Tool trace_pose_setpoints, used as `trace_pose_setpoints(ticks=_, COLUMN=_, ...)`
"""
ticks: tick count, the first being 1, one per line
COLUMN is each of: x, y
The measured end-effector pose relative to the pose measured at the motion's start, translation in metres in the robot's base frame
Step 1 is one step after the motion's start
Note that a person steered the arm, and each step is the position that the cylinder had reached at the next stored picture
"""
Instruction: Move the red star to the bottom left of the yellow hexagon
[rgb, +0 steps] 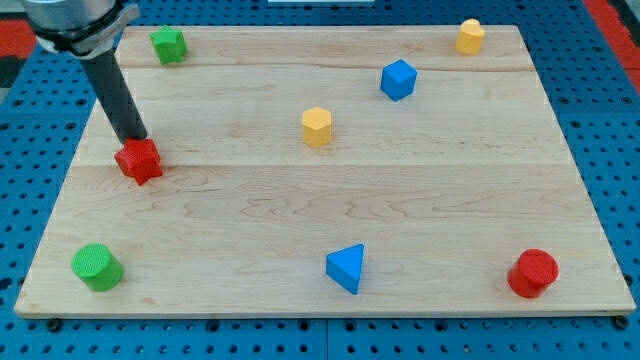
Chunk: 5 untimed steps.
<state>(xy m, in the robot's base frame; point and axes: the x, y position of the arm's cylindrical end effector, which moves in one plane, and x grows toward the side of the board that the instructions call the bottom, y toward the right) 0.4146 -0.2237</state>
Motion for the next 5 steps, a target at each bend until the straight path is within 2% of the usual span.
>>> trace_pose_setpoints(ticks=1, x=0.014, y=-0.024)
trace_pose_setpoints(ticks=2, x=0.028, y=-0.015)
trace_pose_setpoints(ticks=4, x=0.041, y=0.071)
trace_pose_setpoints(ticks=5, x=0.047, y=0.078)
